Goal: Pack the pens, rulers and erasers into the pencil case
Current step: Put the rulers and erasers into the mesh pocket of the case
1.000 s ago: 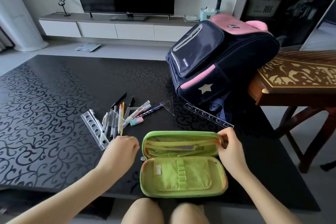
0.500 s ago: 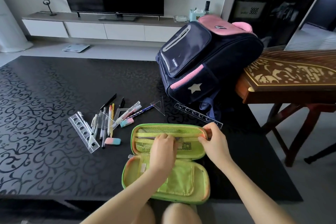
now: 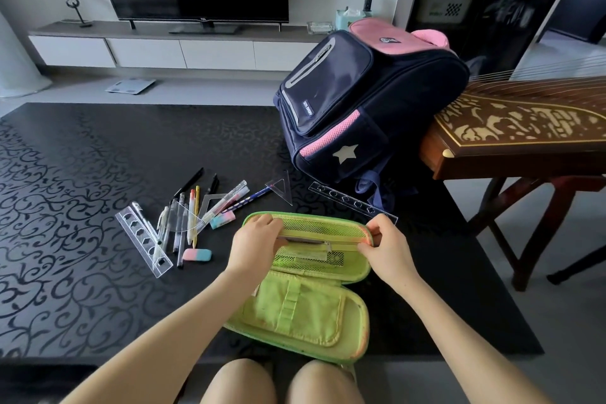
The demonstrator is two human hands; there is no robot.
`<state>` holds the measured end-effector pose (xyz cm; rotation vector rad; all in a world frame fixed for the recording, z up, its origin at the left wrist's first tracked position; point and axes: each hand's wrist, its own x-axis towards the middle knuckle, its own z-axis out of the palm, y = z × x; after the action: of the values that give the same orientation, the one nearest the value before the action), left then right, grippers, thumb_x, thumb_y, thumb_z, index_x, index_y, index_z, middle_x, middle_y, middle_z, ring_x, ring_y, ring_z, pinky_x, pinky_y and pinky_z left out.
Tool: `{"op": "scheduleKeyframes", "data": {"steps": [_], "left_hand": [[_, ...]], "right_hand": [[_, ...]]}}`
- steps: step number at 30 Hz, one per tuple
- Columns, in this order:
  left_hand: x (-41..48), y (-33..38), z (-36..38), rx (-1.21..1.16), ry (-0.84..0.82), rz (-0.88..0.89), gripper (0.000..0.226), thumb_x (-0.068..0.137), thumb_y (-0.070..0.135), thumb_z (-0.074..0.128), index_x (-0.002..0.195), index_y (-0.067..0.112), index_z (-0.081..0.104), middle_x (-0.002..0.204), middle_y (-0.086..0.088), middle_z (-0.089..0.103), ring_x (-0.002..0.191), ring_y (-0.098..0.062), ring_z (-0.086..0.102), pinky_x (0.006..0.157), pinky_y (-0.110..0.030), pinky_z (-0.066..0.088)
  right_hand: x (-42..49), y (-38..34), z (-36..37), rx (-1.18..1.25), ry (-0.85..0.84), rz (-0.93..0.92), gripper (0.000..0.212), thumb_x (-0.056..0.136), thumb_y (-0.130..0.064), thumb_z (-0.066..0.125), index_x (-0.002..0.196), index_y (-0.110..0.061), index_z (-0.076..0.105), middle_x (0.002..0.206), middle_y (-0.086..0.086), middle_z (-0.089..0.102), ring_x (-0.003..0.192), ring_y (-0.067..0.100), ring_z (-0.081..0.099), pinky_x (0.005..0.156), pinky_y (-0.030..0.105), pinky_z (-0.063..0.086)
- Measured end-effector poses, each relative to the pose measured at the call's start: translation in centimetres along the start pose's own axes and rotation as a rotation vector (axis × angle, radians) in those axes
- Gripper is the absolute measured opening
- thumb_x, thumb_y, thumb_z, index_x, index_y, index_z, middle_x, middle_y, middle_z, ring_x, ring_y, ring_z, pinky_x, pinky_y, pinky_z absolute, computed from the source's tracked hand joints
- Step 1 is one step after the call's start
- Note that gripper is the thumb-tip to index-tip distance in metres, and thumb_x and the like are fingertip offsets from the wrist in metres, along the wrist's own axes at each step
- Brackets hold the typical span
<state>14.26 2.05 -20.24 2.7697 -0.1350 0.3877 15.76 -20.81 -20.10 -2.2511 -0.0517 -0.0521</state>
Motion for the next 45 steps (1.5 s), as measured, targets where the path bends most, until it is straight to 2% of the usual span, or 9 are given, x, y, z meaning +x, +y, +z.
{"op": "scheduleKeyframes", "data": {"steps": [5, 9, 16, 20, 27, 36, 39, 42, 45], "left_hand": [[-1.3, 0.6, 1.1, -0.008, -0.106, 0.166, 0.022, 0.088, 0.012, 0.061, 0.108, 0.014, 0.068, 0.093, -0.003, 0.071, 0.089, -0.024, 0.063, 0.074, -0.032, 0.053], [-1.1, 1.4, 2.0, -0.042, -0.055, 0.142, 0.023, 0.088, 0.032, 0.059, 0.1, 0.016, 0.071, 0.087, 0.0, 0.07, 0.084, -0.022, 0.059, 0.077, -0.036, 0.05], [-0.2, 4.9, 1.3, -0.059, -0.215, -0.236, 0.048, 0.081, 0.064, 0.049, 0.109, 0.029, 0.064, 0.105, 0.004, 0.058, 0.106, -0.019, 0.044, 0.092, -0.034, 0.034], [-0.1, 7.0, 2.0, -0.087, -0.128, -0.335, 0.047, 0.082, 0.06, 0.053, 0.09, 0.017, 0.069, 0.097, -0.002, 0.06, 0.094, -0.023, 0.05, 0.079, -0.033, 0.042], [-0.2, 7.8, 1.9, 0.194, -0.223, -0.085, 0.017, 0.091, 0.004, 0.049, 0.096, 0.007, 0.065, 0.1, -0.01, 0.061, 0.087, -0.026, 0.055, 0.063, -0.03, 0.037], [-0.7, 7.8, 0.3, -0.101, -0.044, -0.136, 0.018, 0.089, 0.01, 0.048, 0.09, 0.006, 0.066, 0.094, -0.007, 0.065, 0.077, -0.021, 0.052, 0.061, -0.028, 0.036], [-0.4, 7.9, 1.2, 0.158, -0.198, 0.039, 0.022, 0.087, -0.002, 0.047, 0.108, 0.003, 0.052, 0.108, -0.011, 0.053, 0.091, -0.025, 0.052, 0.06, -0.029, 0.038], [0.5, 6.8, 1.3, 0.362, -0.284, 0.268, 0.034, 0.075, 0.007, 0.069, 0.106, 0.005, 0.053, 0.098, -0.009, 0.055, 0.08, -0.022, 0.053, 0.049, -0.027, 0.043], [0.8, 6.3, 1.6, 0.387, -0.329, 0.39, 0.04, 0.079, 0.004, 0.063, 0.114, 0.003, 0.045, 0.107, -0.011, 0.051, 0.091, -0.024, 0.051, 0.059, -0.029, 0.041]], "right_hand": [[0.4, -0.1, 0.0, -0.022, -0.014, 0.015, 0.019, 0.078, -0.001, 0.064, 0.086, -0.011, 0.051, 0.082, -0.002, 0.06, 0.077, 0.015, 0.06, 0.068, 0.028, 0.05], [0.3, -0.2, -0.1, -0.03, -0.026, -0.002, 0.019, 0.079, -0.002, 0.065, 0.086, -0.011, 0.05, 0.08, -0.003, 0.059, 0.073, 0.012, 0.058, 0.061, 0.019, 0.045], [0.6, -0.4, 0.1, -0.041, -0.001, 0.011, 0.019, 0.079, -0.002, 0.065, 0.086, -0.011, 0.05, 0.08, -0.003, 0.059, 0.073, 0.014, 0.059, 0.066, 0.029, 0.05], [0.7, -0.6, 0.4, -0.045, 0.032, 0.005, 0.019, 0.08, 0.0, 0.064, 0.087, -0.012, 0.05, 0.08, -0.005, 0.059, 0.074, 0.012, 0.059, 0.067, 0.028, 0.049], [0.5, -0.2, 0.4, -0.029, 0.018, 0.023, 0.02, 0.079, 0.0, 0.065, 0.086, -0.012, 0.051, 0.08, -0.007, 0.059, 0.074, 0.012, 0.059, 0.068, 0.027, 0.049], [0.2, -0.1, 0.8, -0.022, 0.047, 0.007, 0.02, 0.077, 0.001, 0.063, 0.084, -0.013, 0.051, 0.078, -0.005, 0.059, 0.071, 0.012, 0.056, 0.062, 0.024, 0.043], [0.2, -0.2, 0.9, -0.101, 0.019, -0.01, 0.019, 0.081, 0.0, 0.061, 0.085, -0.014, 0.048, 0.079, -0.003, 0.059, 0.073, 0.013, 0.056, 0.062, 0.026, 0.043], [0.1, 0.1, 0.8, -0.127, -0.007, -0.005, 0.018, 0.083, -0.001, 0.059, 0.086, -0.015, 0.048, 0.079, -0.002, 0.059, 0.072, 0.013, 0.058, 0.059, 0.025, 0.046], [0.3, 0.3, 0.7, -0.128, -0.019, -0.007, 0.018, 0.083, -0.002, 0.06, 0.086, -0.014, 0.048, 0.08, -0.004, 0.058, 0.071, 0.011, 0.056, 0.057, 0.02, 0.042]]}}
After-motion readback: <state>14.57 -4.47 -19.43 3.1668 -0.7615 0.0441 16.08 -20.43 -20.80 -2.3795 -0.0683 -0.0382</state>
